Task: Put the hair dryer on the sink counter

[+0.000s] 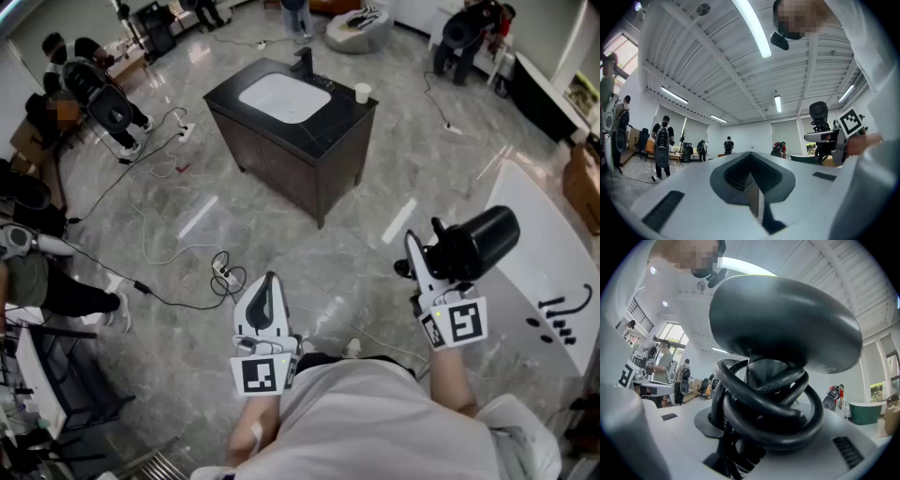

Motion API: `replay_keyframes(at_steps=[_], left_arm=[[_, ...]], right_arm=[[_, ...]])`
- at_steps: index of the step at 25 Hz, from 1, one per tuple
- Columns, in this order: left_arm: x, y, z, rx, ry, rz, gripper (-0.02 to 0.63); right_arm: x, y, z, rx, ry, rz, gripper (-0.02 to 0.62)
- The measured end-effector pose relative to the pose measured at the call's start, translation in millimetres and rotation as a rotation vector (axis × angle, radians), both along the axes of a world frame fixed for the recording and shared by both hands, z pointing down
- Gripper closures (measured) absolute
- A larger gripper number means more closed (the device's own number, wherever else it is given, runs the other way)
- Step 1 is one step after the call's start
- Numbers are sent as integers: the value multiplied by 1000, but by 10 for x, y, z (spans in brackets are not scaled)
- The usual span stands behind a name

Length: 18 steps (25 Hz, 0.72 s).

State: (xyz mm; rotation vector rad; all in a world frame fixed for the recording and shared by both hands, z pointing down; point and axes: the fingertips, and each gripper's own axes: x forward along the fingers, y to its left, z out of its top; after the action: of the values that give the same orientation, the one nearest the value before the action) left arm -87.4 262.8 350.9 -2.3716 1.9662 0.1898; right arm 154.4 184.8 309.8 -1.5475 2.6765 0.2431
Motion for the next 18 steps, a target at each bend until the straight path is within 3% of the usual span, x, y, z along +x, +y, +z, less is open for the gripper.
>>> replay_keyframes(at_steps=[7, 18], left_arm=[[58, 4, -32, 7, 33, 16, 606], [139, 75, -22, 6, 20, 24, 606]], right_arm=[[-6, 50, -20, 4, 8, -19, 383], [8, 167, -23, 8, -7, -48, 383]])
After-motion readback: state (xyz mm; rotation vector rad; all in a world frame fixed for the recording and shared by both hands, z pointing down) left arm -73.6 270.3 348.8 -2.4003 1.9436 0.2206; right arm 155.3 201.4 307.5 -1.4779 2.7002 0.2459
